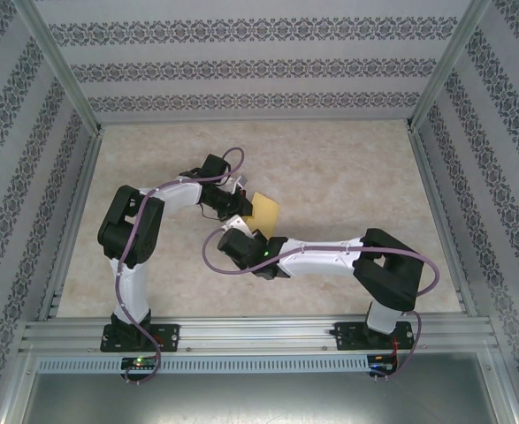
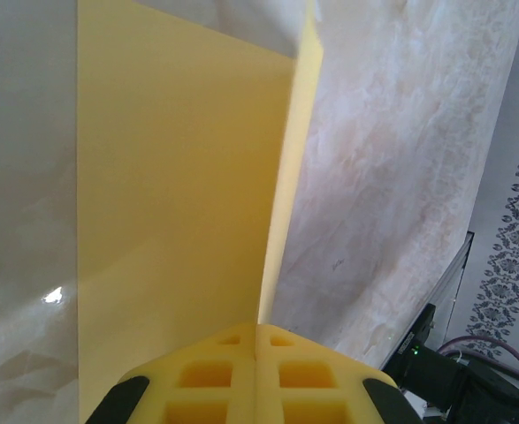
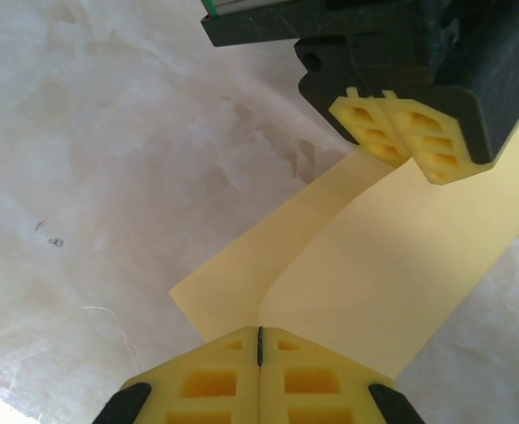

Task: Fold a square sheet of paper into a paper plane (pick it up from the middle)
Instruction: Rotate the square sheet of paper at the center of the table, then fold the triangle a second time at the center of the table.

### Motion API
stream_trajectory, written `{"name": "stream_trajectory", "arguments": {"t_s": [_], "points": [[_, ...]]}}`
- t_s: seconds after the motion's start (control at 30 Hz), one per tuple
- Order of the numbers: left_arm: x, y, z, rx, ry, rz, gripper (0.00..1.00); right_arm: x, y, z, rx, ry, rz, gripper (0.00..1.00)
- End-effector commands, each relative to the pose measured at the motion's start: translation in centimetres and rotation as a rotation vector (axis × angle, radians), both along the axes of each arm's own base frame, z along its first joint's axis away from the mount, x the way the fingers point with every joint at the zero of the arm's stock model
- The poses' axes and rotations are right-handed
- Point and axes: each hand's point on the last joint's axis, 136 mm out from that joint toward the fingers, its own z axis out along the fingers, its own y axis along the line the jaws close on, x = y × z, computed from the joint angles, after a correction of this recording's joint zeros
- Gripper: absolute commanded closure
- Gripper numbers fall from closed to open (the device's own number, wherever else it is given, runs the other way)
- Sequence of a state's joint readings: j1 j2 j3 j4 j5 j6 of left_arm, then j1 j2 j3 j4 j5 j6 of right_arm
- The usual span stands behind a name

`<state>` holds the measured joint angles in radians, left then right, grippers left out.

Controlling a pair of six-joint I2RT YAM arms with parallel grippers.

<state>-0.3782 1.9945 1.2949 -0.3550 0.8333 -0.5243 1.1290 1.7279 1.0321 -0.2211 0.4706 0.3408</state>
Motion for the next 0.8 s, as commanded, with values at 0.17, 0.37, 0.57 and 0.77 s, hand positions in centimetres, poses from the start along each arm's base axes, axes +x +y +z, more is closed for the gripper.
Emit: {"name": "stream_trajectory", "arguments": {"t_s": [0.17,0.37,0.57,0.77], "points": [[0.8,1.0,2.7,0.061,-0.091,0.032,0.67,-0.3,-0.1,1.6,0.154,0.069,0.034,1.0],[1.5,4.9,4.1,0.244,-0.215,0.184,0.38,-0.4,0.0,1.9,0.329,0.205,0.071,1.0],[0.1,5.7,4.8,0.222,-0.23,0.252,0.56,0.5,-1.2,2.1,0.556,0.342,0.057,1.0],[-2.5,4.5,2.8,0.198,-0.146,0.21,0.9,1.4,-2.4,1.5,0.693,0.423,0.036,1.0]]}}
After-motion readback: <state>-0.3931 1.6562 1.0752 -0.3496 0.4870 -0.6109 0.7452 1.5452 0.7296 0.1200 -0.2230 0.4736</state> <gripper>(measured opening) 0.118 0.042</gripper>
